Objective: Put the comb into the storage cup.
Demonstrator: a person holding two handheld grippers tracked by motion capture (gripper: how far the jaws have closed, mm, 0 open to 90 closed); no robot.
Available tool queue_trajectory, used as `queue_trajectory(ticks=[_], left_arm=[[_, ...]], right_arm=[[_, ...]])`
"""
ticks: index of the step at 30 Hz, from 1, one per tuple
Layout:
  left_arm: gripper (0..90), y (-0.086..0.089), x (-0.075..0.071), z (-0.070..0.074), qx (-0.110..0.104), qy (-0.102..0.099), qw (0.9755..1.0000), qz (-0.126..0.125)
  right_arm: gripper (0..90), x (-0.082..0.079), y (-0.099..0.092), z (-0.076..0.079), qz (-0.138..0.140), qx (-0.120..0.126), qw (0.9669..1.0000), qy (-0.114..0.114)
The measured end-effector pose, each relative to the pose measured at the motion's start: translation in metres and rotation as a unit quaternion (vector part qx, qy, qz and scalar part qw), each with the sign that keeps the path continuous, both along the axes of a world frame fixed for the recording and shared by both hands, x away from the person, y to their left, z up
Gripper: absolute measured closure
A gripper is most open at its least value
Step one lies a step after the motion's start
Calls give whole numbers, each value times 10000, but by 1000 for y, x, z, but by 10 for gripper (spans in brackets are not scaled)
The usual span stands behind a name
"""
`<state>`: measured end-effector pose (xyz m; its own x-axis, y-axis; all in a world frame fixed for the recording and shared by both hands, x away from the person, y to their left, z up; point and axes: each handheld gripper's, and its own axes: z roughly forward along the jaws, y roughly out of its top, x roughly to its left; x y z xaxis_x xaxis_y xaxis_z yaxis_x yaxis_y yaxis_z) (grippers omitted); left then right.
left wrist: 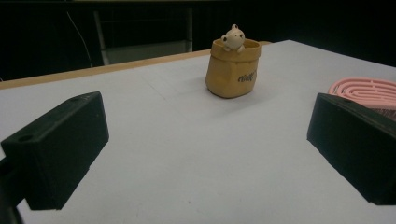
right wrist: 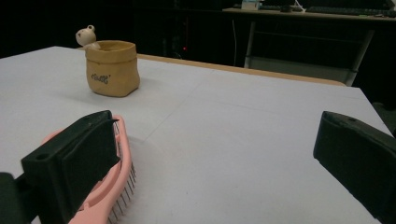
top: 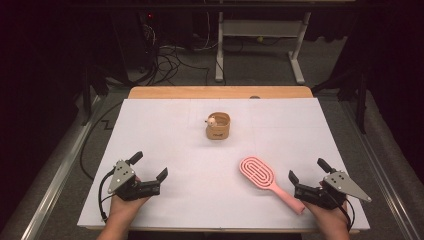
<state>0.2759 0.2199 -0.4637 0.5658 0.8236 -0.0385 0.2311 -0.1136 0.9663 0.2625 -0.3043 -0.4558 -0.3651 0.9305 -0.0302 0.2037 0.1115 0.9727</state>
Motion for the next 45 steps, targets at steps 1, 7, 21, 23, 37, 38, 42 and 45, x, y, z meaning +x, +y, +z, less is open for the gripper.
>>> queue_trajectory(ticks=[1,7,21,23,37,38,42,45], left_arm=[[0,0,0,0,36,-9,10000,-3],[0,0,-1,1,48,-36,10000,33],[0,-1,0,-2,52,21,10000,-16],[0,-1,1,-2,52,21,10000,-47],[0,-1,0,-3,70,49,9999,-84],[0,-1,0,-3,63,78,9999,-98],[0,-1,1,-2,42,147,9998,-130],[0,-1,0,-2,66,125,9998,-127]], right_arm=[[3,0,0,0,5,25,10000,5],[2,0,-1,1,-26,24,10000,-17],[2,0,0,3,-30,-54,10000,1],[2,0,-1,3,-30,-39,10000,4],[2,-1,4,8,89,-292,9994,130],[2,-1,5,8,100,-318,9993,150],[2,-1,6,8,130,-404,9988,233],[2,-1,7,8,146,-445,9985,282]])
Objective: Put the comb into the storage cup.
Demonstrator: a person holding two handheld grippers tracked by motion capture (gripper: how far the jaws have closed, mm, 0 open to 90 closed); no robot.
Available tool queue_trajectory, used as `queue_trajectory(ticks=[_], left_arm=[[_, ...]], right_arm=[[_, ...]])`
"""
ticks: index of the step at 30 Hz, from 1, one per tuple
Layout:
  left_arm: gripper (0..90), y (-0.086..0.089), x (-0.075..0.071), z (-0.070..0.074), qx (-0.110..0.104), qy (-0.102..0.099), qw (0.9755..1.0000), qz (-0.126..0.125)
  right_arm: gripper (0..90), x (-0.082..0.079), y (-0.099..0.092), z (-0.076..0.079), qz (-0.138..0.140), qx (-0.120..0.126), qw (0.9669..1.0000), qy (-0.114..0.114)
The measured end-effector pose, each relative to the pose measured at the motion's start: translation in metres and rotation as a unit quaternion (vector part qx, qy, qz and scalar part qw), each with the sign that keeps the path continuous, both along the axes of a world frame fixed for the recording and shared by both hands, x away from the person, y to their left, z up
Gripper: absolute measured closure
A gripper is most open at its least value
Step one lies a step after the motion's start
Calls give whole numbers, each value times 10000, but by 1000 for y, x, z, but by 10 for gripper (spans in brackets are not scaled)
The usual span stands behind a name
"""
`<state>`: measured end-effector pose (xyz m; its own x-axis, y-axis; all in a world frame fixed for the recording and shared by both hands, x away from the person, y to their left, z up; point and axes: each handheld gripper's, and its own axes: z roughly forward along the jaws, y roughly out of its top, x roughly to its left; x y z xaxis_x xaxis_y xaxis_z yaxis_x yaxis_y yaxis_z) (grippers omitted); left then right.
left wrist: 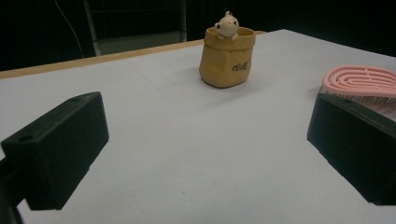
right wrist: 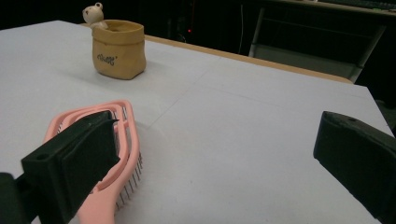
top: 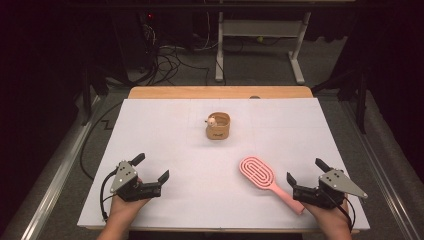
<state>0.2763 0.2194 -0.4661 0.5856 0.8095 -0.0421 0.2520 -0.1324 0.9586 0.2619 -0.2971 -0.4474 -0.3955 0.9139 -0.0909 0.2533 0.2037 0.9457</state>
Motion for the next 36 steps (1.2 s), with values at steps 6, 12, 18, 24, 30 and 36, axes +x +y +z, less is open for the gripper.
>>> queue_trajectory(ticks=[6,12,18,24,30,36], left_arm=[[0,0,0,0,26,-29,10000,51],[0,1,1,-1,-57,33,10000,56],[0,1,1,-1,-48,61,10000,60],[0,2,2,-2,-48,80,9999,66],[0,2,2,-2,-31,73,9999,70],[0,2,1,-2,-12,28,10000,50]], right_arm=[[2,1,3,-1,85,-125,9997,187],[2,2,7,-2,238,-275,9984,426],[2,3,11,-3,335,-402,9967,614],[2,4,13,-5,430,-489,9949,768],[2,4,16,-7,557,-621,9916,990],[2,5,20,-10,712,-755,9875,1189]])
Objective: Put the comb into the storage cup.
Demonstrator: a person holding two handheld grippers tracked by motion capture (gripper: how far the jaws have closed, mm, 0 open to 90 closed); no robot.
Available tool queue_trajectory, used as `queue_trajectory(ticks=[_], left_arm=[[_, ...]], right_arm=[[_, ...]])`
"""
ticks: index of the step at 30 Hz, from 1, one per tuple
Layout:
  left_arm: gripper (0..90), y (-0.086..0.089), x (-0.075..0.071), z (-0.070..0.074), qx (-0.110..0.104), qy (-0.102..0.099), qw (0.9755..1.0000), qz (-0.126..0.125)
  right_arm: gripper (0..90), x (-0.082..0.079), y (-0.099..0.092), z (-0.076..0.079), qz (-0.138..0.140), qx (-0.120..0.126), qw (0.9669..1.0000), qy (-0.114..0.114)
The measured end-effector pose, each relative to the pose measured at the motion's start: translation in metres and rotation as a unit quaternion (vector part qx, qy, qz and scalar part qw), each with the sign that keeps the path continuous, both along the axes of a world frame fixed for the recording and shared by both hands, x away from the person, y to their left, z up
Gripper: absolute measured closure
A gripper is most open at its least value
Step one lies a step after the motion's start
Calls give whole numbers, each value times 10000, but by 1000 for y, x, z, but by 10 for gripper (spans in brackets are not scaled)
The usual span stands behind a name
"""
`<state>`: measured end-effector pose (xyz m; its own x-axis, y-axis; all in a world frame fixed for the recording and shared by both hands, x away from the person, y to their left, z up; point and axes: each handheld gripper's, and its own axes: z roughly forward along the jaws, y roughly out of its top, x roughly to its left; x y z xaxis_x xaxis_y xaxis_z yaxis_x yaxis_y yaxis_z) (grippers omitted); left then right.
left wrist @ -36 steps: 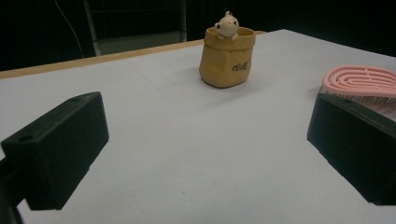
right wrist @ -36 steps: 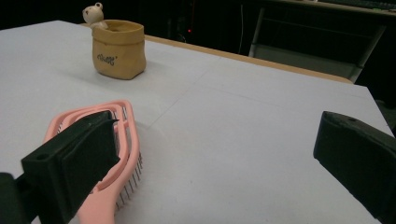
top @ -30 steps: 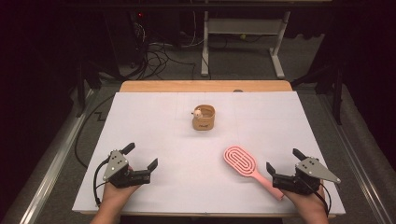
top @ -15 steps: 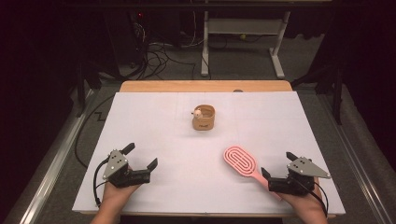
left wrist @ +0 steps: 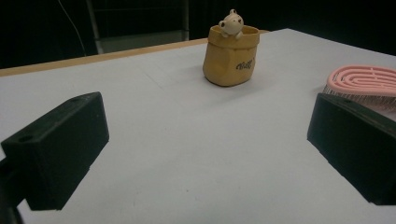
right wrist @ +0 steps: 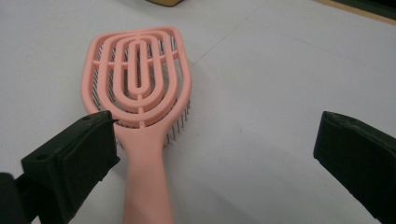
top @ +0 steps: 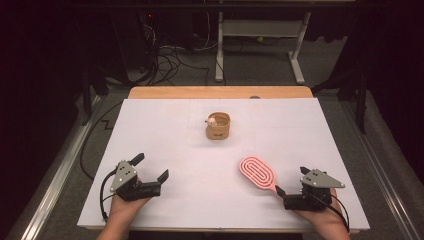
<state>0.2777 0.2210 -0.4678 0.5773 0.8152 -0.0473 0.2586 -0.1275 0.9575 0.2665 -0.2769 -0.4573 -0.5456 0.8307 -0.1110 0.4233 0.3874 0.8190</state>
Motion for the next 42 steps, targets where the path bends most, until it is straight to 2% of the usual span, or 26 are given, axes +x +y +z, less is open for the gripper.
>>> queue_trajectory(ticks=[3,5,16,23,26,31,34,39,42], left_arm=[[0,0,0,0,-3,-19,10000,2],[0,1,0,1,0,-32,10000,1],[0,1,0,0,56,-58,10000,21],[0,1,0,1,-46,32,10000,-39],[0,0,0,0,38,18,10000,-47],[0,-1,0,-1,56,-13,10000,-54],[0,-2,1,-2,93,42,9999,-56],[0,-2,2,-2,17,88,9999,-85],[0,-2,4,-1,9,163,9997,-167]], right_arm=[[2,0,1,-1,69,-70,9999,48],[2,1,3,-2,136,-135,9997,156],[2,2,5,-6,213,-270,9985,417],[3,2,7,-9,304,-443,9966,618],[3,3,9,-10,355,-569,9953,699],[2,4,8,-11,387,-653,9934,861],[2,5,9,-11,429,-703,9925,900],[2,6,9,-8,426,-746,9913,998],[2,10,15,-3,468,-880,9890,1090]])
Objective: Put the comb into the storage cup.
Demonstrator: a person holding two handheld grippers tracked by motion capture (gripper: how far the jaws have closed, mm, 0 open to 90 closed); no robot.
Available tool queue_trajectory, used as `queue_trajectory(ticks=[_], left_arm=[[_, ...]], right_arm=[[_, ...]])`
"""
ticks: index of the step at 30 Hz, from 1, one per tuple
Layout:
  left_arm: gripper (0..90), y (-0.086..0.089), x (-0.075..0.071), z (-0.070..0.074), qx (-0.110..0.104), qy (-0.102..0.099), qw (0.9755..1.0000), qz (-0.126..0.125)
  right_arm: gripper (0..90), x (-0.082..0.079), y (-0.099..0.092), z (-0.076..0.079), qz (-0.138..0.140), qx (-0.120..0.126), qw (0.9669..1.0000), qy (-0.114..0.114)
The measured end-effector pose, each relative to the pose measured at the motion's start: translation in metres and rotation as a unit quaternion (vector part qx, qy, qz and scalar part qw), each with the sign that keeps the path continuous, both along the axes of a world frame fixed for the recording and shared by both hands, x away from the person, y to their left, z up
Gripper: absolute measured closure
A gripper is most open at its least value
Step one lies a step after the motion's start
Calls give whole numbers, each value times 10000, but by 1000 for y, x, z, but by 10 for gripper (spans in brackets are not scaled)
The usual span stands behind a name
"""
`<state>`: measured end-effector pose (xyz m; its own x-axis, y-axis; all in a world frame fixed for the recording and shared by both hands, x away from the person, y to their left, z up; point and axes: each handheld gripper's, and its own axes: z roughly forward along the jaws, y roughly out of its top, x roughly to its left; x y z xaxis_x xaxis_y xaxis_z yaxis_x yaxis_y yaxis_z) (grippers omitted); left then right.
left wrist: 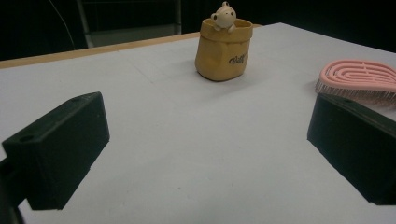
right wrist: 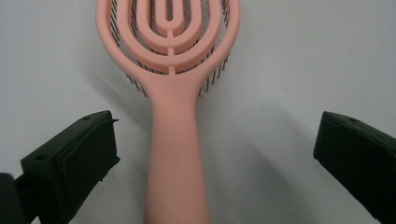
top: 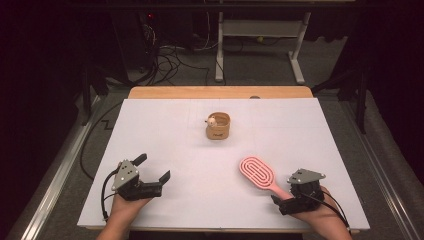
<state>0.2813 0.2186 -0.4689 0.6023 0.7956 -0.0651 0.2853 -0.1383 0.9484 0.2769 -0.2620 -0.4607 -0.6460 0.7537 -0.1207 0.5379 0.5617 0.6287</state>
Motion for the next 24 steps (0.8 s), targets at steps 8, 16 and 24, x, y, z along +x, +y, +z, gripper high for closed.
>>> queue_trajectory(ticks=[8,16,24], left_arm=[[1,0,3,0,-5,-135,9999,-1],[1,-3,3,0,19,-149,9999,-69],[0,-6,2,0,35,-140,9998,-100]], right_arm=[[2,9,9,9,77,-199,9991,377],[2,22,18,12,181,-431,9960,761],[2,34,30,16,233,-550,9940,918]])
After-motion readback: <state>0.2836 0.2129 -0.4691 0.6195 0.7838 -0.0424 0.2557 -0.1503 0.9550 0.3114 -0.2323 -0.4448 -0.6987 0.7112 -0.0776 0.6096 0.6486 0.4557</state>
